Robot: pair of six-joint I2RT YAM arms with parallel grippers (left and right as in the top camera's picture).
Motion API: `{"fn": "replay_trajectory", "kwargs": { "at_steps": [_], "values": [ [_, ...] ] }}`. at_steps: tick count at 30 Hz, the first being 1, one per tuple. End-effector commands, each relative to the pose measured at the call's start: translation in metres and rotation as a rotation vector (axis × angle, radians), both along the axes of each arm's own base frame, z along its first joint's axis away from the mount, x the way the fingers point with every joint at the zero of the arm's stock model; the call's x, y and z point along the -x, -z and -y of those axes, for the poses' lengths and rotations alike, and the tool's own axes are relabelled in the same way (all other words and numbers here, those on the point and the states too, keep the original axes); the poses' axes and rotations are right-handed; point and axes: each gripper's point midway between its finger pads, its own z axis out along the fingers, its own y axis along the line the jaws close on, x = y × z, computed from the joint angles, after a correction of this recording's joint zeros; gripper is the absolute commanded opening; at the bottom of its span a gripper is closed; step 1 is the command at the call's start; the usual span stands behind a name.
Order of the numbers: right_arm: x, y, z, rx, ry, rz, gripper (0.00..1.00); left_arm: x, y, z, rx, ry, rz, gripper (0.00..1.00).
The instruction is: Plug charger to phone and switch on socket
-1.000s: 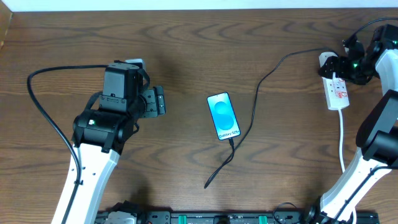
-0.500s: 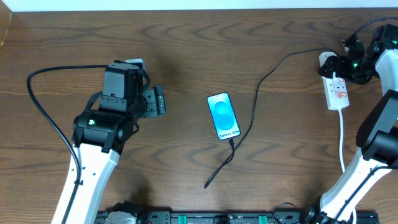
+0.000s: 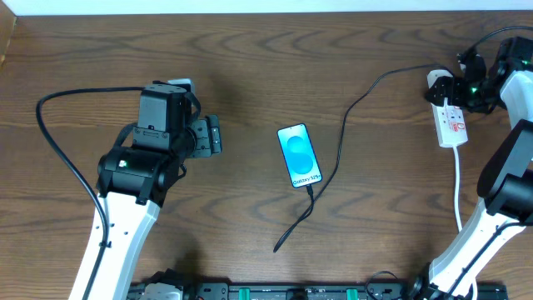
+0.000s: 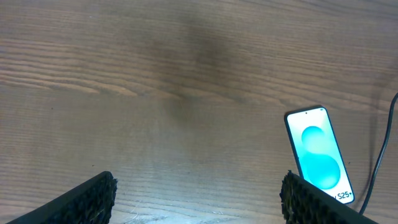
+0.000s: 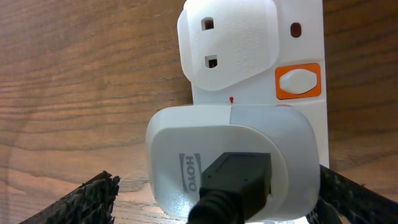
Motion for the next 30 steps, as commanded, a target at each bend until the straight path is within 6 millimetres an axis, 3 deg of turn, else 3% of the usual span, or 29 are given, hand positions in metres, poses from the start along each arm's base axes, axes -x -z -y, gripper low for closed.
{"fn": "replay_trajectory", "kwargs": {
  "at_steps": [1,12,22,30],
  "values": [
    [0.015,0.012,-0.025,-0.111,-0.005,-0.067,0.89,-0.001,-0.001,-0.002,-0.015,0.000,0.002,0.84],
    [0.017,0.012,-0.018,-0.073,0.005,-0.082,0.88,-0.001,-0.001,-0.002,-0.015,-0.001,0.002,0.84],
    [0.009,-0.028,0.009,0.081,0.041,-0.033,0.90,-0.001,-0.001,-0.002,-0.015,0.000,0.002,0.84],
    [0.007,-0.031,0.009,0.096,0.014,-0.014,0.89,-0.001,-0.001,-0.002,-0.015,0.000,0.002,0.85]
  ]
}}
